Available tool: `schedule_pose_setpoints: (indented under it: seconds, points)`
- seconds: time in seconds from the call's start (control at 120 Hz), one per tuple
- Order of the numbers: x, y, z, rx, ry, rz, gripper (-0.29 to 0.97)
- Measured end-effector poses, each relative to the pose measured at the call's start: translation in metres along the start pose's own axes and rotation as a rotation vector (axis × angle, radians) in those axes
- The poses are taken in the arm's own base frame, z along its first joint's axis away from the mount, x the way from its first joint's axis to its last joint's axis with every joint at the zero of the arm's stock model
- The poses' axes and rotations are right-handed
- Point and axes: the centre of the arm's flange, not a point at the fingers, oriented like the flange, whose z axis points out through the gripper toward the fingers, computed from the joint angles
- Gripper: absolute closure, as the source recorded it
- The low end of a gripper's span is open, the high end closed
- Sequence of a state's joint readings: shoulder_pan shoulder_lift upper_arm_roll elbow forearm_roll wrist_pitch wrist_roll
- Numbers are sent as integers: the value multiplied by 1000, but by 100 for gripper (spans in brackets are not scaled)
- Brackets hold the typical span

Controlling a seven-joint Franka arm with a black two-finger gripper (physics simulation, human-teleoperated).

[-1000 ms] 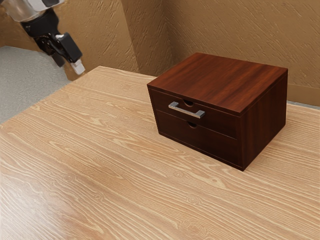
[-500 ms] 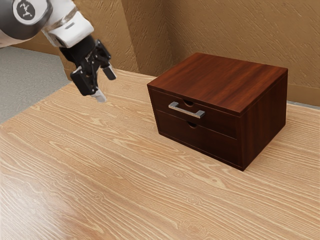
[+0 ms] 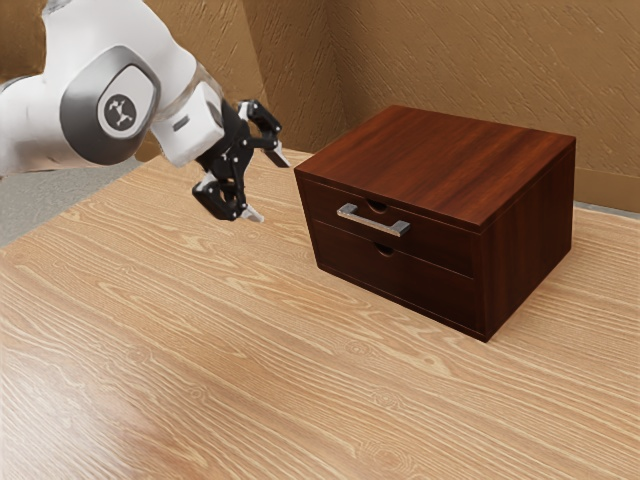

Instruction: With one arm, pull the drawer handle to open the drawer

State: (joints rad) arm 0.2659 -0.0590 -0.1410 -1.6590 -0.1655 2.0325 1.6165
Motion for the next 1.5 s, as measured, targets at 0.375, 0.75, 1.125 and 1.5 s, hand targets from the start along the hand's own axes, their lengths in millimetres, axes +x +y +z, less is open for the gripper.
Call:
schedule_pose_setpoints:
  seconds: [0.375,0.75,1.125,1.5]
  points:
    - [-9,-12,49,123,-14,104,24]
    - [-27,-5,66,136,-28,130,31]
    - [-37,-4,69,135,-35,145,32]
    - [-23,-4,77,126,-18,179,33]
